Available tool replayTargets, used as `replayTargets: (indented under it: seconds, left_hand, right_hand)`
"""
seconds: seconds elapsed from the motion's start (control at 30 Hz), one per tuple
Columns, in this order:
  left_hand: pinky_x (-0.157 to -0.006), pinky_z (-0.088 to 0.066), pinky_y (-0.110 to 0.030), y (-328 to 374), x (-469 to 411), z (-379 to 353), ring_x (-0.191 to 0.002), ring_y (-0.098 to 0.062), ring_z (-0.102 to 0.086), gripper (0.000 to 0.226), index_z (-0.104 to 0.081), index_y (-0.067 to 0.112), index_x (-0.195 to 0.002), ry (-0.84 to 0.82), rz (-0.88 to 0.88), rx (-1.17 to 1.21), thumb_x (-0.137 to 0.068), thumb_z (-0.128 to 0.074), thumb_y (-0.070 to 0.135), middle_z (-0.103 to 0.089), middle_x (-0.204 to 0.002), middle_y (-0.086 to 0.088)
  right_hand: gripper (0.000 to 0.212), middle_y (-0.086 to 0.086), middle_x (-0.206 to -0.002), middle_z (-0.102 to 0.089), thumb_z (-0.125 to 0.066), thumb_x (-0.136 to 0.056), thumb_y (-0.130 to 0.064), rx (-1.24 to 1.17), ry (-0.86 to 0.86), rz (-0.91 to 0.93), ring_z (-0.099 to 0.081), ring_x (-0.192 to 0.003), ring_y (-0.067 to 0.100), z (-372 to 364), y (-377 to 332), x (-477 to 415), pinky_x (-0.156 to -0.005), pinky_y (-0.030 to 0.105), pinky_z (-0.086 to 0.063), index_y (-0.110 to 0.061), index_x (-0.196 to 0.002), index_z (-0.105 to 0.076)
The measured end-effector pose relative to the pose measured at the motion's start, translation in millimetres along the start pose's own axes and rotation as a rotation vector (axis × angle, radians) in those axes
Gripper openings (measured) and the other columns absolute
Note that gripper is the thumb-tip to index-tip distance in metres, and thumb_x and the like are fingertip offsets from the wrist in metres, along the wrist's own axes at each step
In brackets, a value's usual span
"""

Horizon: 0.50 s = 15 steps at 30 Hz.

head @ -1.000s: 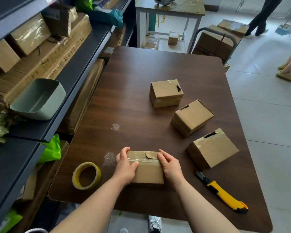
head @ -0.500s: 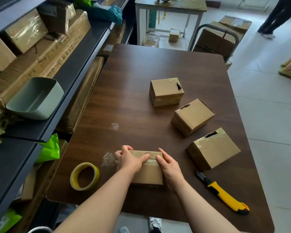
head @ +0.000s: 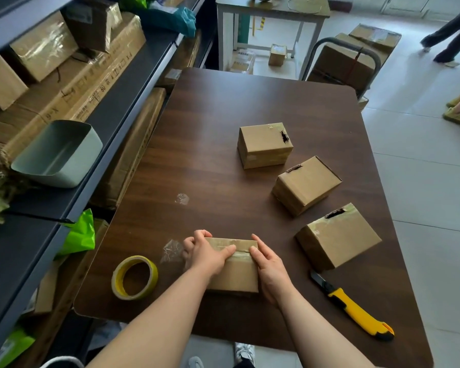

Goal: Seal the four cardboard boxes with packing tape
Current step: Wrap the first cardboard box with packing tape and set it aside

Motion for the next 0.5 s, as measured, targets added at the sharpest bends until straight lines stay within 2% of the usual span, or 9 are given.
replayTargets:
  seconds: [0.23,0.3,0.33,0.4,0.5]
  left_hand:
    - [-0.101,-0.042,-0.042,-1,1,0,-0.121,-0.025,-0.036,0.051,-0.031,0.032,-0.110,-0.025,0.034,0.060,-0.081,-0.071,0.042,-0.029,-0.133,-0.003]
    - [-0.105,-0.040,-0.043,-1,0,1,-0.124,-0.026,-0.034,0.052,-0.032,0.031,-0.117,-0.047,0.044,0.094,-0.083,-0.071,0.038,-0.028,-0.136,-0.004]
    - [-0.108,-0.037,-0.044,-1,0,2,-0.128,-0.027,-0.033,0.057,-0.032,0.030,-0.125,-0.066,0.049,0.106,-0.084,-0.070,0.036,-0.027,-0.140,-0.005]
    - [-0.113,-0.030,-0.047,-3,-2,3,-0.135,-0.029,-0.028,0.073,-0.021,0.031,-0.142,-0.101,0.038,0.103,-0.086,-0.067,0.033,-0.022,-0.149,-0.007]
    - [-0.117,-0.021,-0.051,-4,-1,8,-0.144,-0.030,-0.017,0.085,-0.004,0.033,-0.151,-0.113,-0.002,0.085,-0.090,-0.063,0.031,-0.012,-0.158,-0.005]
  right_hand:
    - [0.036,0.008,-0.125,-0.064,-0.047,-0.101,-0.017,-0.024,0.010,-0.039,-0.067,-0.105,0.024,-2,-3,1,-0.079,0.034,-0.057,-0.029,-0.135,-0.053]
    - [0.037,0.007,-0.126,-0.062,-0.044,-0.102,-0.016,-0.003,0.018,-0.061,-0.065,-0.107,0.023,-2,-2,0,-0.079,0.032,-0.056,-0.030,-0.136,-0.051]
    - [0.039,0.005,-0.130,-0.059,-0.042,-0.102,-0.015,0.026,0.033,-0.067,-0.063,-0.111,0.022,0,-2,0,-0.083,0.032,-0.055,-0.030,-0.138,-0.050]
    - [0.045,0.004,-0.143,-0.050,-0.041,-0.100,-0.014,0.117,0.076,-0.063,-0.054,-0.124,0.021,4,-3,1,-0.100,0.036,-0.049,-0.028,-0.144,-0.044]
    - [0.049,0.002,-0.155,-0.034,-0.038,-0.102,-0.016,0.262,0.143,-0.035,-0.037,-0.139,0.021,8,-15,8,-0.116,0.036,-0.031,-0.020,-0.150,-0.034]
Point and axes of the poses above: each hand's wrist, its own x-axis away from the middle knuckle, its own z-axis out of the back of the hand, y = z × x, the point moved 9 cm from there along -x, towards the middle knuckle
